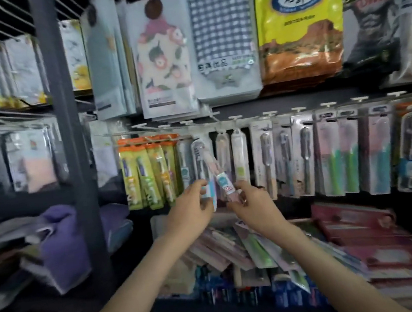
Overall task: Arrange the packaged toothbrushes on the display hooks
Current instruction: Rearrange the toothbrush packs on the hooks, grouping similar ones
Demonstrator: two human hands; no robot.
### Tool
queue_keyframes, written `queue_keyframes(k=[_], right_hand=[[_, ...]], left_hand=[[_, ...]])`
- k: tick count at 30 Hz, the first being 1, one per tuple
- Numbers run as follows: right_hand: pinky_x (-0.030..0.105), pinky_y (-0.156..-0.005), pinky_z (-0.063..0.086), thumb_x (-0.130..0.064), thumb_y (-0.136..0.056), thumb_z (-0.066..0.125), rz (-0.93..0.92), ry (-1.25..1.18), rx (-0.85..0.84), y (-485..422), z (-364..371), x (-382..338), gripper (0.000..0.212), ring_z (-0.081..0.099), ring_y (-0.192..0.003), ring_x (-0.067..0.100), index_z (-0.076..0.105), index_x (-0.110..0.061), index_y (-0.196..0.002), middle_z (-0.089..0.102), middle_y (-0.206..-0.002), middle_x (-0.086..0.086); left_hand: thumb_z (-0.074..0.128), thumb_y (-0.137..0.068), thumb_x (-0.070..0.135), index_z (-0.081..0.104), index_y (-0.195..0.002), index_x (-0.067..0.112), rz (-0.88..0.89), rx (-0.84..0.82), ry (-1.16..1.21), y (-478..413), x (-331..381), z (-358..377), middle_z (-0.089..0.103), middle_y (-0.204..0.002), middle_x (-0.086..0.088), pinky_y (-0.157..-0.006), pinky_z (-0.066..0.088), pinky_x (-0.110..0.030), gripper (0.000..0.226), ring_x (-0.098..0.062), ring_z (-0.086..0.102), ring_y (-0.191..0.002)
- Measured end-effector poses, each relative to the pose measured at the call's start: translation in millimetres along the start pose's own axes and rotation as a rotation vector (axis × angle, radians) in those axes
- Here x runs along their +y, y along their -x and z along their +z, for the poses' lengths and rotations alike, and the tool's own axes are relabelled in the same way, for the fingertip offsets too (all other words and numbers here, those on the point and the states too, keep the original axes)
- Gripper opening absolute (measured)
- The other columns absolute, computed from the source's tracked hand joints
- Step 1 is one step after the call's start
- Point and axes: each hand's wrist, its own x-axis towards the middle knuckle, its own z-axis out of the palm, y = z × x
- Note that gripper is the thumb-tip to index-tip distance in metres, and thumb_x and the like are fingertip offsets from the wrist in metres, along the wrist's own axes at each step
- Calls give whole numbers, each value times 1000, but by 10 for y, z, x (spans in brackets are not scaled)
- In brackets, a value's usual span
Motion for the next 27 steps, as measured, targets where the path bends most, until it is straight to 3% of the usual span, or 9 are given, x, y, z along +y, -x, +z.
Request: queue_keyframes(k=[2,4,8,11,14,18,23,27], right_hand=[[27,-64,43,-22,-89,59,-14,25,-23,-91,275,-163,36,61,-82,22,51,-12,-123,63,-93,5],[31,-66,41,-21,-90,58,-12,40,-32,-178,488,-319,37,61,-90,29,51,-11,-124,65,-102,13],[26,-54,34,-21,-90,59,-5,66,-24,-354,798,-479,33,53,-71,18,52,-10,-120,61,-86,6],[23,-50,31,-21,-92,55,45,22,36,-471,962,-548,29,51,-70,19,52,-8,-118,56,-82,3],[28,-60,38,-22,-93,55,68,2,61,-578,1064,-580,35,55,-78,22,48,-9,-125,59,-90,5],[33,-73,48,-23,-94,55,90,3,93,-643,1147,-606,41,59,-90,25,45,-9,-131,62,-106,10],[27,-55,37,-17,-94,53,139,14,119,-739,1306,-614,25,52,-76,21,49,-2,-114,60,-100,14],[17,-47,27,-17,-97,47,176,64,102,-855,1450,-612,35,48,-73,20,43,2,-127,59,-108,19]], left_hand=[[51,-94,26,43,-135,22,2,39,-48,38,-322,-201,56,-128,0,-85,52,-40,42,-18,59,-106],[50,-94,26,42,-136,21,-11,85,-116,60,-619,-380,55,-129,-3,-84,51,-40,43,-22,57,-109],[50,-94,22,44,-135,16,3,151,-237,14,-1042,-680,49,-132,-4,-82,50,-37,42,-24,54,-113],[47,-95,21,46,-133,17,68,105,-268,-100,-1256,-854,48,-128,-1,-76,44,-29,37,-22,55,-105],[44,-97,21,49,-132,17,164,79,-344,-206,-1406,-961,49,-127,2,-74,41,-24,35,-17,54,-107],[44,-97,21,53,-129,15,242,72,-386,-261,-1538,-1013,52,-129,2,-79,46,-26,34,-16,52,-114],[44,-97,23,51,-131,17,242,64,-351,-228,-1605,-973,47,-132,5,-75,39,-17,35,-11,54,-108],[44,-97,23,52,-130,17,249,67,-292,-170,-1599,-922,47,-131,6,-73,39,-15,34,-10,52,-112]])
